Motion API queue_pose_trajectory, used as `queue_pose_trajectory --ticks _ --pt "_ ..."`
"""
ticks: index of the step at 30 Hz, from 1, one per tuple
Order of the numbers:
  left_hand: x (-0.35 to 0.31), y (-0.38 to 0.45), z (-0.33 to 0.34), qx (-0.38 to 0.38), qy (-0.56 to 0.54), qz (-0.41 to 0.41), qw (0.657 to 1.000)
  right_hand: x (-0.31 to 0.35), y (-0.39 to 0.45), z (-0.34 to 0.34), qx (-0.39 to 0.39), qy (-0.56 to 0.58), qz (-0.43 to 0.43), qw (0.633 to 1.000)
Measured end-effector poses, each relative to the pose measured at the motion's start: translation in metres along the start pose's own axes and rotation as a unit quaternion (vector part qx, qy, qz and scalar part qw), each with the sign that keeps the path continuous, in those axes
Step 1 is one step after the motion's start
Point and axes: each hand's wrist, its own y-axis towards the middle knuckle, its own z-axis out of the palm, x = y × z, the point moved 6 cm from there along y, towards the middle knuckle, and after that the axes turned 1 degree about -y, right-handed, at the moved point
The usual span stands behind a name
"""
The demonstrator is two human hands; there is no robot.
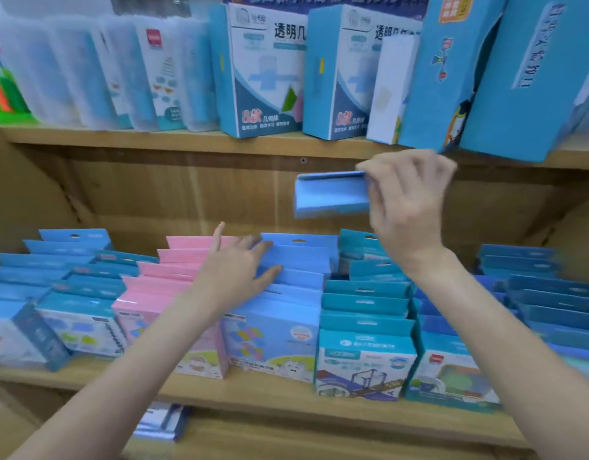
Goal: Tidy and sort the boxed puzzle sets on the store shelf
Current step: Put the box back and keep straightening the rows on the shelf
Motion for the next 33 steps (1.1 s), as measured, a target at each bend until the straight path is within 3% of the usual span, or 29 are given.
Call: queue_pose_trajectory --ticks 3,6,9,11,13,15,17,21,23,25,29,33 --pt "0.011 -0.006 0.003 0.01 0.015 0.018 1.0 0.033 -0.006 0.06 0.07 -0.043 -0.054 0.995" --pt "0.016 -0.006 0.016 0.054 -0.018 0.008 0.998 0.044 -0.025 0.119 0.22 -0.082 -0.078 0.969" --pt "0.021 -0.006 0.022 0.054 -0.038 0.013 0.998 0.031 -0.058 0.16 0.457 -0.027 0.012 0.889" --pt "0.022 -0.005 0.022 0.044 -0.04 0.019 0.998 0.022 -0.078 0.17 0.551 0.029 0.092 0.829" --pt "0.023 -0.004 0.022 0.048 -0.049 0.019 0.997 0.012 -0.083 0.161 0.551 0.073 0.147 0.818" --pt "0.024 -0.002 0.023 0.059 -0.054 0.018 0.997 -0.01 -0.081 0.144 0.509 0.085 0.193 0.834" --pt "0.024 -0.002 0.022 0.061 -0.066 0.016 0.996 -0.039 -0.085 0.126 0.522 0.08 0.22 0.82" --pt "0.012 0.006 0.009 -0.03 -0.08 -0.005 0.996 -0.08 -0.11 0.104 0.65 0.097 0.295 0.693" --pt "-0.007 0.009 0.007 -0.038 -0.09 0.004 0.995 -0.09 -0.127 0.103 0.702 0.068 0.289 0.647" --pt "-0.022 0.011 0.01 -0.029 -0.101 0.017 0.994 -0.098 -0.134 0.102 0.696 0.038 0.282 0.659" --pt "-0.026 0.012 0.013 -0.027 -0.099 0.015 0.995 -0.122 -0.117 0.082 0.564 -0.008 0.335 0.755" --pt "-0.028 0.016 0.012 -0.026 -0.117 0.014 0.993 -0.141 -0.105 0.063 0.514 0.001 0.356 0.781"
